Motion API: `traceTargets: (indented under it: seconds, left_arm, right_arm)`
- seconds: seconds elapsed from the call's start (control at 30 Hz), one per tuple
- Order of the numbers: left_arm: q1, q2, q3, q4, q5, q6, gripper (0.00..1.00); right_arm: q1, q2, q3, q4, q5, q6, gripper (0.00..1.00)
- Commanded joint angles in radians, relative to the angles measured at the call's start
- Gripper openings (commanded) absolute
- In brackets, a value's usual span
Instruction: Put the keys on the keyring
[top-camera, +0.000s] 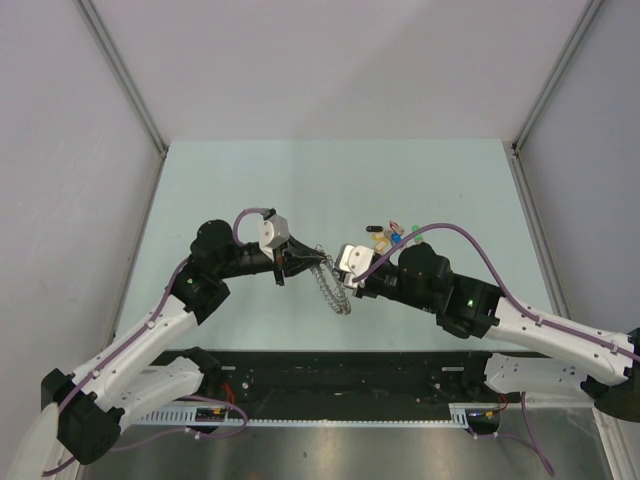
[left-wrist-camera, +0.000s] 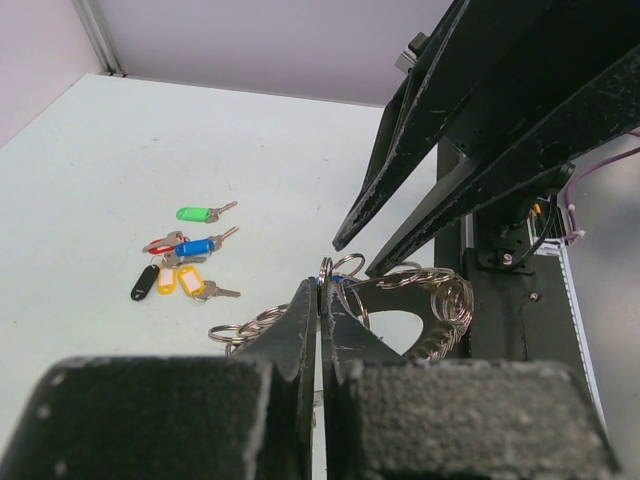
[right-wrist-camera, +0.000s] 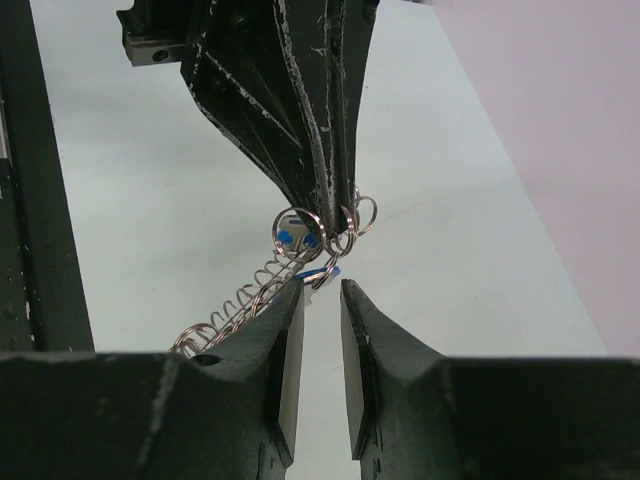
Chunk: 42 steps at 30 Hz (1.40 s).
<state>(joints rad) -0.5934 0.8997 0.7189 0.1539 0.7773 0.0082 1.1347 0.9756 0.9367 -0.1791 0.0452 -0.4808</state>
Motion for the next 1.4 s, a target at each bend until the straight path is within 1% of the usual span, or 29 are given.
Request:
traceTargets:
  seconds: [0.0, 0.27, 0.5, 0.6, 0.63, 0.73, 0.9, 1.1, 1.23, 1.33, 1.37]
  left_arm:
    - [0.006, -0.012, 0.040, 0.038, 0.002, 0.022, 0.00]
    - [0.006, -0.018, 0.039, 0.039, 0.005, 0.026, 0.00]
    - [0.006, -0.024, 0.034, 0.049, 0.005, 0.024, 0.00]
    - [0.006, -0.027, 0.033, 0.050, 0.004, 0.021, 0.00]
    - [0.006, -0.030, 0.033, 0.052, 0.001, 0.021, 0.00]
    - [0.006, -0.035, 0.028, 0.062, -0.007, 0.012, 0.01]
    - [0.006, -0.047, 0.011, 0.096, -0.049, -0.002, 0.00]
    - [0.004, -0.071, -0.038, 0.182, -0.119, -0.079, 0.00]
    - [0.003, -0.074, -0.065, 0.266, -0.139, -0.126, 0.00]
    - [0.003, -0.073, -0.079, 0.298, -0.145, -0.151, 0.00]
    - [0.001, -0.071, -0.081, 0.303, -0.145, -0.157, 0.00]
  right_arm:
    - [-0.004, -0.002, 0.002, 0.084, -0.004, 0.011, 0.26]
    - [-0.016, 0.011, 0.002, 0.104, -0.008, 0.024, 0.26]
    - [-0.027, 0.028, 0.001, 0.084, -0.018, 0.036, 0.24]
    - [-0.033, 0.029, -0.001, 0.076, -0.019, 0.039, 0.19]
    - [-0.035, 0.029, 0.001, 0.075, -0.024, 0.039, 0.13]
    - [-0.038, 0.028, 0.001, 0.069, -0.030, 0.041, 0.00]
    - [-0.038, 0.035, 0.001, 0.044, -0.034, 0.050, 0.00]
    - [-0.029, 0.061, -0.001, 0.044, -0.062, 0.065, 0.00]
    - [-0.012, 0.080, -0.009, 0.081, -0.045, 0.067, 0.00]
    - [-0.007, 0.092, -0.010, 0.116, -0.045, 0.059, 0.00]
    - [-0.004, 0.095, -0.010, 0.127, -0.012, 0.054, 0.00]
